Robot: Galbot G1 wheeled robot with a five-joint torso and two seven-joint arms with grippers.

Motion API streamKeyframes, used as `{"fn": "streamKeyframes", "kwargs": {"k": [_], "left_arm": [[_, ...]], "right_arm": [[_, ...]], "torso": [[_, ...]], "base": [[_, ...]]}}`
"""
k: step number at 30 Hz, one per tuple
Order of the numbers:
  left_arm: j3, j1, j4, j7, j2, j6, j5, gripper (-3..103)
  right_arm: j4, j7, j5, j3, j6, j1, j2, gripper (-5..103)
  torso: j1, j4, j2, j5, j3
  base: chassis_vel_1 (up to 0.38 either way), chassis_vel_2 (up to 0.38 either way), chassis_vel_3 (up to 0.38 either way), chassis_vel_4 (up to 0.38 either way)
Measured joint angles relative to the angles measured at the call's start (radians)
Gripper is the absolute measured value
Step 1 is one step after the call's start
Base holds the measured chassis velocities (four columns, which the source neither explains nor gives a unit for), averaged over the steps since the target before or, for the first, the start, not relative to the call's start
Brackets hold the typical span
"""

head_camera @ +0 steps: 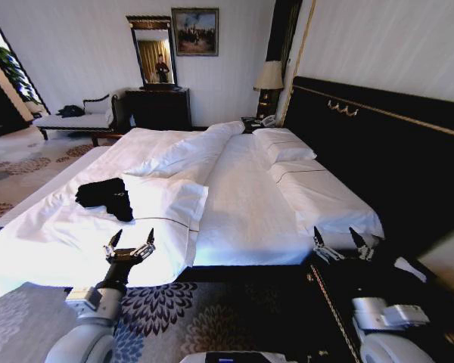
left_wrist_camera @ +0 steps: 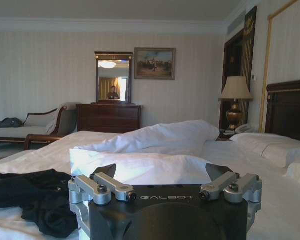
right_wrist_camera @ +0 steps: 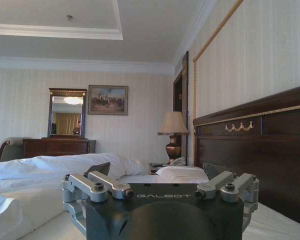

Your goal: Fold the clothes on the bed.

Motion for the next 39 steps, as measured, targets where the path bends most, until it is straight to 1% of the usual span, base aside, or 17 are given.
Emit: {"fn": "streamKeyframes", "kwargs": {"k": [26,31,39], "left_arm": [[-0.001,0.012,-0.007,0.000,0.003,0.001,0.013,100],[-0.002,0.014,-0.007,0.000,0.001,0.001,0.016,100],[0.000,0.014,-0.005,0.000,-0.003,0.001,0.020,100]], "right_arm": [[-0.032,0.009,-0.007,-0.010,0.006,0.019,-0.002,100],[-0.040,0.008,-0.007,-0.014,0.024,0.025,-0.001,100],[-0.048,0.006,-0.012,-0.014,0.033,0.029,0.001,100]], "torso": [[0.000,0.0000,0.000,0.0000,0.000],[0.000,0.0001,0.000,-0.0001,0.000],[0.000,0.0000,0.000,0.0000,0.000]], "base": [[-0.101,0.108,0.090,-0.096],[-0.080,0.083,0.076,-0.069],[-0.011,0.014,0.011,-0.010]]}}
